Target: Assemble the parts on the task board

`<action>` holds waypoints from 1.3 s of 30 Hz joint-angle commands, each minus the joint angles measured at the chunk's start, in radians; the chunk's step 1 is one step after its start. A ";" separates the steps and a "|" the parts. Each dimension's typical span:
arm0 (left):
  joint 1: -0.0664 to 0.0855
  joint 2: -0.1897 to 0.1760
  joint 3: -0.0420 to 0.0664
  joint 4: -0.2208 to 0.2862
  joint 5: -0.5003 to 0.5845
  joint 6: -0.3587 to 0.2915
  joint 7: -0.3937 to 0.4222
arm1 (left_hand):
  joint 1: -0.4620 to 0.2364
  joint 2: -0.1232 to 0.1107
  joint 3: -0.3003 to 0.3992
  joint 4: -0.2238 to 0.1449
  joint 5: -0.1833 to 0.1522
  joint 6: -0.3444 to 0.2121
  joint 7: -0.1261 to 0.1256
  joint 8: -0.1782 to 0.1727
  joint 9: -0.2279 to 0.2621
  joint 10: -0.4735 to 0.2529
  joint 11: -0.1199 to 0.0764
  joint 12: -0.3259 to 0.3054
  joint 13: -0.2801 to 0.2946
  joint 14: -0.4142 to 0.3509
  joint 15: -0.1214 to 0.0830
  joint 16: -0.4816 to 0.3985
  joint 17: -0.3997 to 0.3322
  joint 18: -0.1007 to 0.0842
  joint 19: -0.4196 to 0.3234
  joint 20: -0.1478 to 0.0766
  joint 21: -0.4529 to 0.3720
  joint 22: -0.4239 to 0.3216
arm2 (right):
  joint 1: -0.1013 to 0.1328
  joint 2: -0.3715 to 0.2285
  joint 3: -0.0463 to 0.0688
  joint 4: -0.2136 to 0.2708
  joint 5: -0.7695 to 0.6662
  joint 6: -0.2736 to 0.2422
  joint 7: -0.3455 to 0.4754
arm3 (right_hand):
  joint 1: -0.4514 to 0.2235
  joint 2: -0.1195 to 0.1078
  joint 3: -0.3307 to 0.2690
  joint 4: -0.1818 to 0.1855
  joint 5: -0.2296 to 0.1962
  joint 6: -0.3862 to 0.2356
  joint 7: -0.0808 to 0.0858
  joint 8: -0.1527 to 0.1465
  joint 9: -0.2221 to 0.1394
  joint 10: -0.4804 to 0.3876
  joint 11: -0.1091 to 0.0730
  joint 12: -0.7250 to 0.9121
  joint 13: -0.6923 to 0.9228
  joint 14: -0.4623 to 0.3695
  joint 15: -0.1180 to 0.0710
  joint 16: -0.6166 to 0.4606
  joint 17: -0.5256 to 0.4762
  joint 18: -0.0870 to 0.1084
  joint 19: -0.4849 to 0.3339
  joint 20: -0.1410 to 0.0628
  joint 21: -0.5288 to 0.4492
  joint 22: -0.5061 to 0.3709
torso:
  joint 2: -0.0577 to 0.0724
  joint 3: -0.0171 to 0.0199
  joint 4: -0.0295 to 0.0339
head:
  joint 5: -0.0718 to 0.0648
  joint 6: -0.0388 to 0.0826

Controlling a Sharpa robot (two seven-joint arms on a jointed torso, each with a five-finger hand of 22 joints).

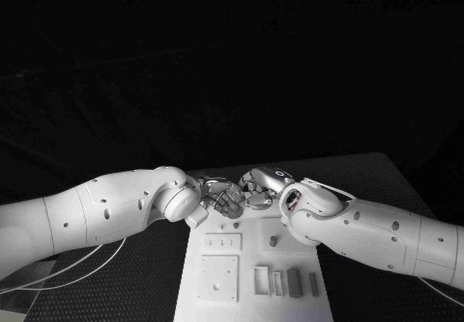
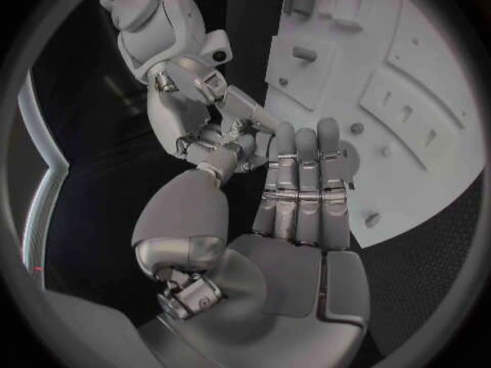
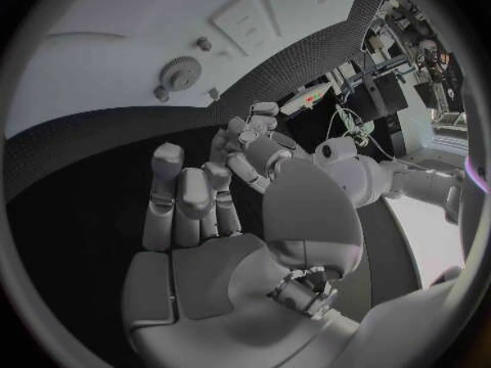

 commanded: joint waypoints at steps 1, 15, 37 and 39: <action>0.004 0.000 0.004 0.003 -0.008 0.007 0.013 | 0.032 0.017 0.011 -0.018 -0.001 -0.003 -0.007 -0.003 0.004 -0.007 -0.003 0.003 0.003 -0.009 0.000 -0.001 0.001 0.011 -0.002 -0.001 -0.007 0.004 | -0.004 -0.002 -0.003 -0.001 -0.006 0.024 -0.013 | -0.002 0.006 0.005 0.003 0.007 0.102 0.036 0.006 0.015 0.006 0.001 -0.004 -0.001 0.002 -0.005 0.000 -0.002 0.014 0.001 -0.008 0.003 0.005 | 0.000 0.0003 0.0001 | 0.001 -0.001; -0.001 0.008 0.004 -0.004 -0.021 -0.005 0.020 | 0.093 0.060 0.029 -0.044 -0.004 0.010 -0.013 0.006 0.019 0.003 -0.008 0.013 0.006 0.001 -0.002 0.006 0.003 0.011 0.009 -0.002 -0.009 0.015 | -0.005 0.000 -0.003 0.000 -0.005 0.027 -0.016 | -0.003 0.006 0.005 0.003 0.007 0.103 0.036 0.005 0.016 0.006 0.001 -0.005 -0.001 0.003 -0.005 0.000 -0.002 0.014 0.001 -0.009 0.003 0.004 | 0.000 0.0000 -0.0004 | 0.002 -0.003; -0.002 -0.008 0.003 -0.007 -0.027 0.000 0.022 | 0.093 0.075 0.020 -0.045 0.008 0.021 -0.020 0.017 0.039 0.018 -0.015 0.026 0.012 0.014 -0.008 0.018 0.009 0.012 0.022 -0.008 -0.006 0.028 | -0.015 -0.020 -0.003 -0.019 0.070 -0.025 0.025 | -0.037 -0.083 -0.032 0.021 0.006 -0.087 0.106 -0.110 -0.024 -0.051 0.067 -0.045 -0.016 -0.033 0.055 -0.018 -0.002 0.014 -0.027 0.010 -0.019 0.000 | 0.000 0.0009 -0.0018 | 0.003 -0.004; -0.002 -0.008 0.003 -0.007 -0.029 0.000 0.022 | 0.093 0.075 0.020 -0.045 0.009 0.021 -0.020 0.017 0.039 0.018 -0.015 0.026 0.012 0.014 -0.008 0.019 0.009 0.012 0.022 -0.008 -0.006 0.028 | -0.015 -0.021 -0.003 -0.017 0.067 -0.024 0.031 | -0.037 -0.083 -0.032 0.022 0.006 -0.087 0.106 -0.110 -0.024 -0.052 0.068 -0.045 -0.016 -0.033 0.055 -0.018 -0.002 0.014 -0.027 0.010 -0.019 0.000 | 0.000 0.0010 -0.0014 | 0.004 -0.005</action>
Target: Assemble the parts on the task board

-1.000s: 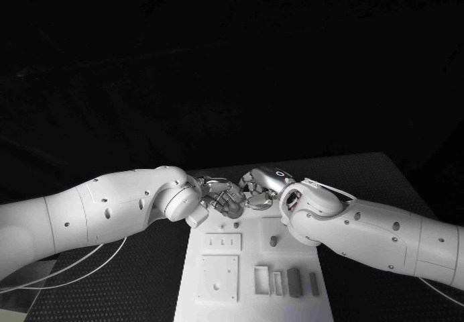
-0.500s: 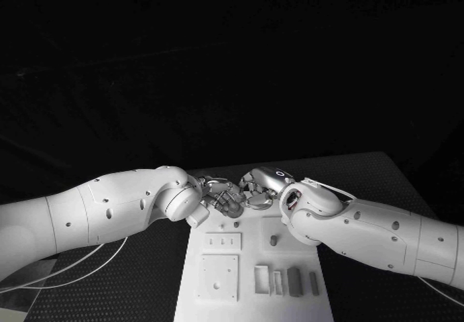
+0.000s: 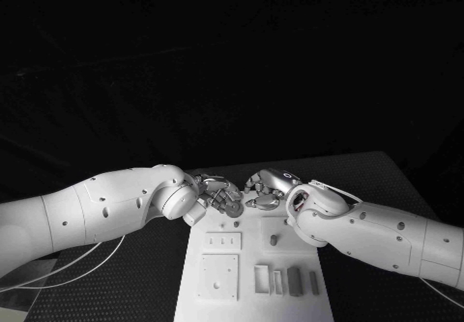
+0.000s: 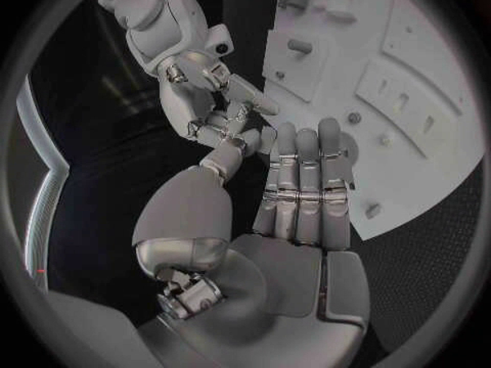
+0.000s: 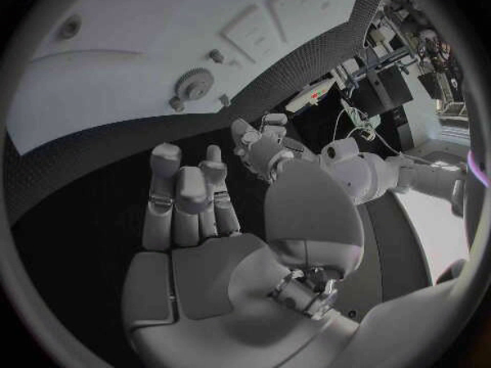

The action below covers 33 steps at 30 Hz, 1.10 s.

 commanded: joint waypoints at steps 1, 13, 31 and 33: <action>0.000 0.001 0.000 0.002 -0.012 0.004 0.013 | 0.023 0.026 -0.004 -0.002 0.004 0.025 -0.017 0.003 0.036 0.004 -0.004 0.006 0.001 0.007 -0.001 0.007 0.001 0.019 0.006 -0.002 -0.002 0.001 | 0.000 -0.001 0.001 0.007 0.012 -0.011 0.022 | 0.002 -0.007 -0.004 0.001 -0.006 -0.009 0.029 -0.003 0.000 0.000 0.005 -0.002 -0.001 0.001 0.007 -0.003 0.001 0.026 -0.005 0.004 -0.006 0.000 | 0.000 0.0002 0.0000 | 0.001 0.001; -0.001 -0.001 0.000 -0.005 -0.016 0.016 0.008 | 0.025 0.026 -0.004 -0.002 0.004 0.025 -0.017 0.004 0.039 0.006 -0.005 0.008 0.002 0.008 -0.002 0.009 0.002 0.019 0.008 -0.003 -0.001 0.004 | -0.002 -0.007 0.001 0.026 0.020 -0.008 0.036 | 0.006 -0.002 -0.005 0.003 -0.006 -0.005 0.029 0.000 0.001 0.000 0.006 0.000 0.000 0.000 0.008 -0.002 0.002 0.026 -0.005 0.005 -0.006 0.000 | 0.000 -0.0003 0.0014 | 0.002 -0.001; -0.009 0.006 0.000 -0.014 -0.021 0.054 -0.005 | 0.026 0.027 -0.004 -0.003 0.004 0.025 -0.018 0.004 0.041 0.005 -0.005 0.009 0.003 0.008 -0.002 0.010 0.003 0.019 0.008 -0.003 -0.001 0.005 | -0.010 -0.004 0.001 0.030 0.028 0.006 0.048 | 0.018 0.004 -0.005 -0.001 -0.006 -0.009 0.031 -0.003 0.001 0.000 0.007 0.001 -0.001 -0.001 0.009 -0.002 0.003 0.026 -0.007 0.005 -0.007 0.001 | 0.000 -0.0012 0.0019 | 0.001 -0.007; -0.009 0.006 0.000 -0.016 -0.022 0.054 -0.004 | 0.027 0.027 -0.004 -0.003 0.004 0.025 -0.018 0.004 0.041 0.005 -0.005 0.009 0.003 0.008 -0.002 0.010 0.003 0.019 0.008 -0.003 -0.001 0.005 | -0.011 -0.005 0.001 0.033 0.028 0.010 0.048 | 0.019 0.006 -0.005 -0.002 -0.006 -0.008 0.030 -0.002 0.001 0.000 0.007 0.001 -0.001 -0.001 0.009 -0.002 0.003 0.026 -0.007 0.006 -0.007 0.001 | 0.000 -0.0011 0.0020 | 0.001 -0.007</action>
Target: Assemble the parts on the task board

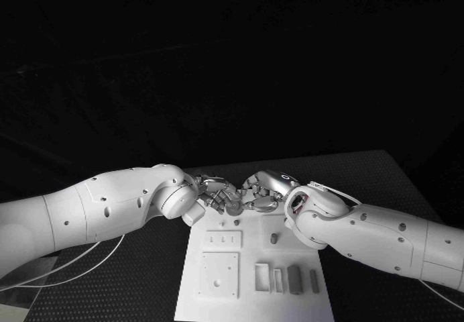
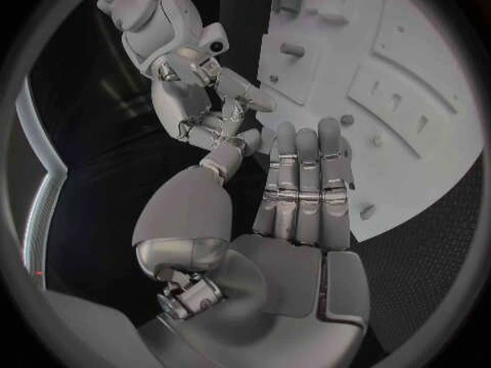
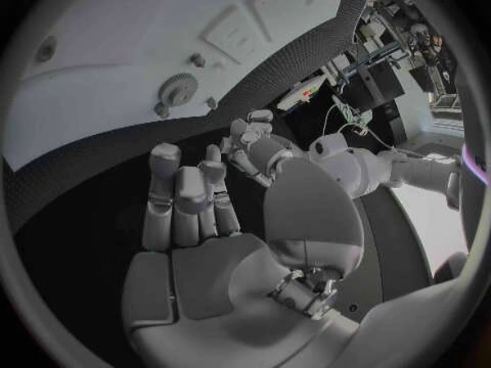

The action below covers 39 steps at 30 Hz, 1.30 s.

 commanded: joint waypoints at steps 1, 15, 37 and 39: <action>-0.001 0.002 0.000 -0.002 -0.006 0.022 0.002 | 0.027 0.027 -0.001 -0.003 0.006 0.026 -0.017 0.003 0.041 0.000 -0.003 0.005 0.001 0.008 -0.002 0.006 0.001 0.019 0.005 0.000 -0.002 0.001 | -0.003 0.000 0.001 0.008 0.002 0.013 0.018 | 0.010 0.005 -0.005 -0.002 -0.006 -0.004 0.026 -0.001 0.001 0.000 0.007 0.002 -0.002 -0.001 0.010 -0.002 0.001 0.029 -0.005 0.003 -0.007 0.001 | -0.001 0.0002 0.0004 | 0.001 -0.001; -0.001 0.000 0.000 -0.003 -0.011 0.016 0.001 | 0.027 0.027 -0.002 -0.003 0.006 0.026 -0.017 0.003 0.043 0.000 -0.004 0.006 0.002 0.008 -0.002 0.007 0.002 0.019 0.005 0.000 -0.002 0.003 | -0.016 -0.018 0.001 0.031 0.003 0.021 0.012 | 0.008 0.010 -0.010 -0.001 -0.006 0.003 0.025 0.003 0.004 0.001 0.006 0.003 -0.002 -0.001 0.009 -0.001 0.001 0.029 -0.006 0.005 -0.007 0.002 | -0.001 -0.0005 -0.0001 | 0.002 -0.004; 0.000 -0.034 -0.032 0.001 -0.085 0.134 -0.100 | 0.009 0.041 -0.012 0.002 -0.014 0.027 -0.018 0.005 0.058 0.004 -0.007 0.016 0.008 0.013 -0.006 0.017 0.008 0.018 0.011 -0.003 0.000 0.015 | -0.009 -0.051 0.009 -0.041 0.107 -0.013 0.018 | 0.005 0.011 -0.012 0.003 -0.006 0.003 0.024 0.003 0.004 0.001 0.006 0.003 -0.003 -0.001 0.008 -0.002 0.001 0.029 -0.006 0.006 -0.007 0.002 | -0.002 0.0005 0.0003 | 0.005 -0.008; 0.000 -0.039 -0.035 0.003 -0.092 0.154 -0.113 | 0.009 0.040 -0.012 0.000 -0.010 0.029 -0.020 0.007 0.063 0.006 -0.009 0.022 0.011 0.016 -0.008 0.024 0.011 0.018 0.014 -0.005 0.002 0.021 | 0.000 -0.049 0.015 -0.065 0.148 -0.019 0.028 | 0.005 0.013 -0.012 0.004 -0.006 0.002 0.024 0.002 0.004 -0.001 0.006 0.001 -0.005 -0.003 0.008 -0.004 0.001 0.029 -0.008 0.006 -0.009 0.002 | -0.002 0.0007 0.0010 | 0.005 -0.010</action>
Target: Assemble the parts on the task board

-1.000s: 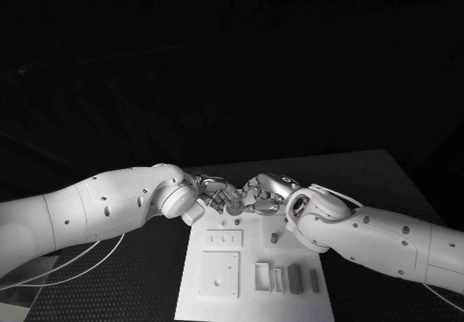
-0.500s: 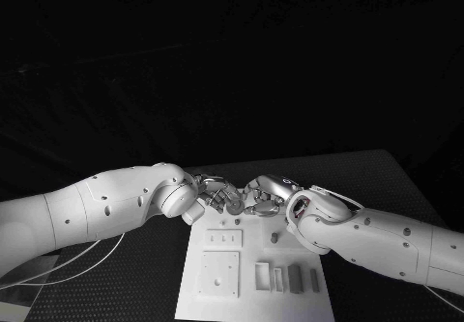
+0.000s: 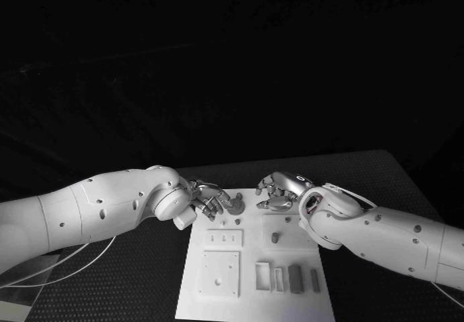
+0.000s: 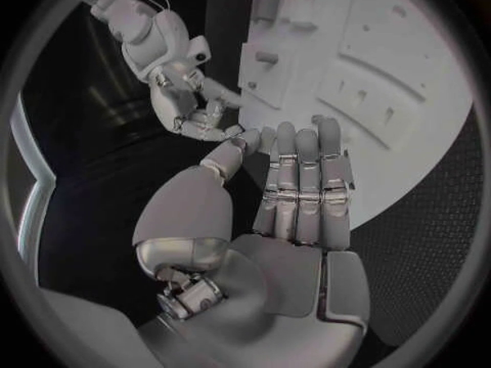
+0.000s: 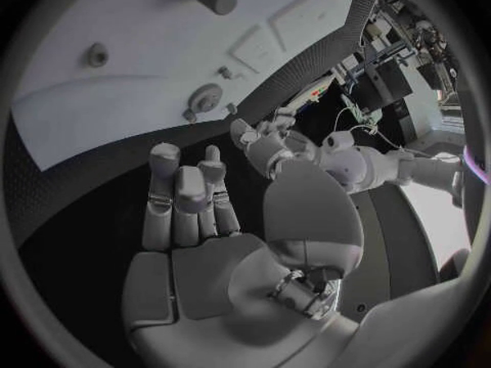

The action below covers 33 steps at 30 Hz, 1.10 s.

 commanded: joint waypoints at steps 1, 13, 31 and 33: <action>0.002 -0.006 -0.002 0.007 -0.051 0.086 -0.051 | 0.013 0.025 -0.004 0.000 0.002 0.027 -0.022 0.008 0.063 0.002 -0.009 0.006 0.002 0.007 0.001 0.005 0.002 0.018 0.010 -0.001 0.002 0.004 | 0.013 0.004 0.009 -0.028 0.116 -0.019 0.026 | 0.001 0.009 -0.003 0.001 -0.005 0.007 0.017 0.003 -0.001 -0.001 0.006 0.001 -0.002 0.000 0.005 -0.004 0.001 0.030 -0.003 0.001 -0.005 0.001 | -0.001 0.0006 0.0014 | -0.001 -0.004; 0.002 -0.005 -0.039 0.002 -0.178 0.185 -0.134 | 0.007 0.020 0.017 -0.001 0.031 0.031 -0.026 0.009 0.089 -0.002 -0.014 0.036 0.017 0.004 -0.005 0.036 0.007 0.018 0.017 -0.008 0.012 0.039 | 0.050 0.052 0.050 -0.171 0.355 0.003 0.072 | -0.004 0.027 -0.009 -0.004 -0.006 0.001 0.019 -0.001 -0.001 -0.010 0.008 -0.005 -0.007 -0.011 0.007 -0.013 -0.002 0.030 -0.016 0.007 -0.013 0.001 | 0.001 0.0011 0.0041 | 0.000 -0.020; -0.015 0.047 -0.046 -0.026 -0.253 0.119 -0.145 | -0.007 0.016 0.029 -0.004 0.056 0.036 -0.035 0.009 0.158 -0.061 -0.046 0.263 0.186 -0.018 -0.064 0.321 0.029 0.020 0.057 -0.061 0.152 0.212 | 0.070 0.077 0.088 -0.261 0.435 0.048 0.079 | -0.013 0.044 -0.018 -0.012 -0.006 -0.005 0.021 -0.005 -0.001 -0.013 0.010 -0.003 -0.007 -0.015 0.008 -0.013 -0.001 0.030 -0.020 0.011 -0.015 0.002 | 0.003 0.0015 0.0010 | 0.000 -0.039; -0.017 0.050 -0.046 -0.028 -0.258 0.124 -0.149 | -0.005 0.016 0.029 -0.004 0.057 0.037 -0.036 0.007 0.161 -0.062 -0.049 0.281 0.196 -0.023 -0.073 0.360 0.026 0.019 0.059 -0.071 0.183 0.213 | 0.071 0.077 0.088 -0.259 0.430 0.051 0.078 | -0.012 0.045 -0.018 -0.012 -0.006 -0.005 0.021 -0.005 -0.001 -0.013 0.010 -0.003 -0.007 -0.015 0.008 -0.013 -0.001 0.030 -0.021 0.011 -0.015 0.002 | 0.003 0.0013 0.0007 | -0.002 -0.042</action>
